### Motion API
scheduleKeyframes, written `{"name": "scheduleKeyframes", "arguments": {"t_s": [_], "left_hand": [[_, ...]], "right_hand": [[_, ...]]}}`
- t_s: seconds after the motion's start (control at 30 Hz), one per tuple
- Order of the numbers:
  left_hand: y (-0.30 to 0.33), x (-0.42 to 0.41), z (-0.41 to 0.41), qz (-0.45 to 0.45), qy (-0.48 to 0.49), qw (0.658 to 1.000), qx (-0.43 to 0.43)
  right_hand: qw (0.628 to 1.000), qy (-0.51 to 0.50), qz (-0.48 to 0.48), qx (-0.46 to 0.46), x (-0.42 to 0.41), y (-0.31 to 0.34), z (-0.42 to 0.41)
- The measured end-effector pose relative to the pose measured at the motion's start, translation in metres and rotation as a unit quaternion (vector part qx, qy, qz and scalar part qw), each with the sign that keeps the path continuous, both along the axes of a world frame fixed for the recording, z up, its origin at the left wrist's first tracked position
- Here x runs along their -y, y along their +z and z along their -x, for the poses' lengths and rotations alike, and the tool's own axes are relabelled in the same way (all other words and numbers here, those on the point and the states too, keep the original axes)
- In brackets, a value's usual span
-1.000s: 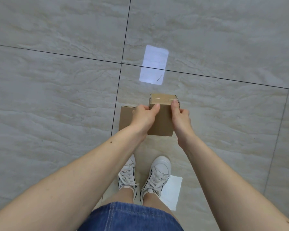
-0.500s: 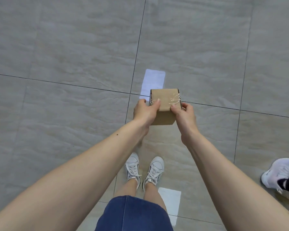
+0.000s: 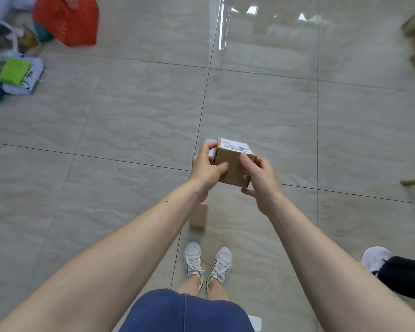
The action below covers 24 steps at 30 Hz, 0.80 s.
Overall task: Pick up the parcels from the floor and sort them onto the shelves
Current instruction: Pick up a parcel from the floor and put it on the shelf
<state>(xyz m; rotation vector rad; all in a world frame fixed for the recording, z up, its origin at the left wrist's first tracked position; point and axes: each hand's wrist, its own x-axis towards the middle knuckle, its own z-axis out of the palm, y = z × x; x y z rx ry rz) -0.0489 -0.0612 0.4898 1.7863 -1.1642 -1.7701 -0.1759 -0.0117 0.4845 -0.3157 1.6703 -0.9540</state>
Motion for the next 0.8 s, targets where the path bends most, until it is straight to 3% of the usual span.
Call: {"name": "scheduleKeyframes", "arguments": {"t_s": [0.5,0.8], "left_hand": [[0.106,0.008,-0.006,0.094,0.035,0.99,-0.098],[0.157,0.036,-0.017,0.043,0.028,0.99,-0.131]], "right_hand": [[0.988,-0.075,0.121,-0.056,0.009,0.113,-0.008],[0.974,-0.099,0.195,-0.058,0.006,0.176,0.0]]}}
